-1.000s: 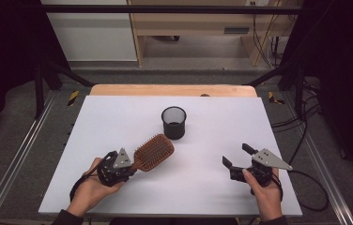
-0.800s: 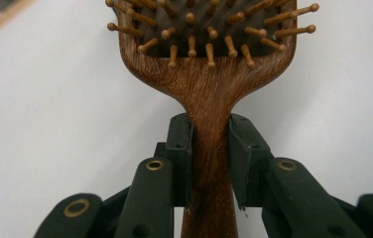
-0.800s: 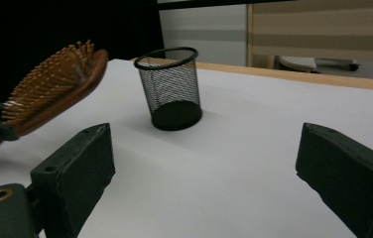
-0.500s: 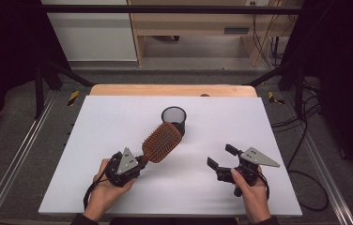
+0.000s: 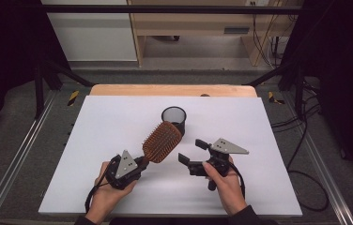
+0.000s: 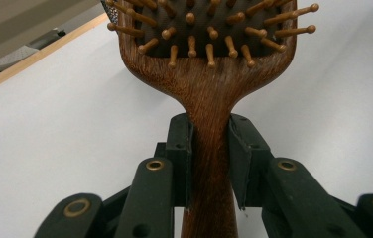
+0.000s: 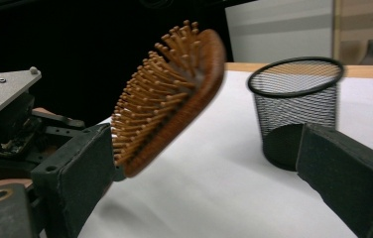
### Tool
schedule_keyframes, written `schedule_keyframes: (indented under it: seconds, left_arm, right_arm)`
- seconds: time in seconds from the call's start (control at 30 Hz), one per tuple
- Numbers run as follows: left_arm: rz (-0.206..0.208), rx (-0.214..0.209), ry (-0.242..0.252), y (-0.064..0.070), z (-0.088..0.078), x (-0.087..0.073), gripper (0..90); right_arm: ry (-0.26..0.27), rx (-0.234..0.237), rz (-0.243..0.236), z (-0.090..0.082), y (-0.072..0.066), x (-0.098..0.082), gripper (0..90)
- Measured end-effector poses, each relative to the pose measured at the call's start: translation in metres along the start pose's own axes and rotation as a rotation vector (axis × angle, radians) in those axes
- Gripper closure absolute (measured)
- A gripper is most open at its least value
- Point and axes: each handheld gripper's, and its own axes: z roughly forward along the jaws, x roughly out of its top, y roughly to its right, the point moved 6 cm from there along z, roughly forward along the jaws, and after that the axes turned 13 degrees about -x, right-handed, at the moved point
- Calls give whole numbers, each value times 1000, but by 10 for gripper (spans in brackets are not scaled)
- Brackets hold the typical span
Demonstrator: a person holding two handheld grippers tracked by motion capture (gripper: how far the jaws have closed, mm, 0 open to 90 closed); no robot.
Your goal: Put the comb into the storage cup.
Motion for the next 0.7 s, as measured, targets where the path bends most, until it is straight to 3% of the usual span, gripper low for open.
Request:
schedule_keyframes:
  seconds: [0.27, 0.7]
  left_arm:
    - [16, -2, 47, 5, -3, 5, 729]
    - [0, 6, 84, 3, -7, 8, 729]
  right_arm:
    - [-37, 34, 13, 16, -18, 5, 86]
    - [-54, 84, 32, 30, -39, 21, 141]
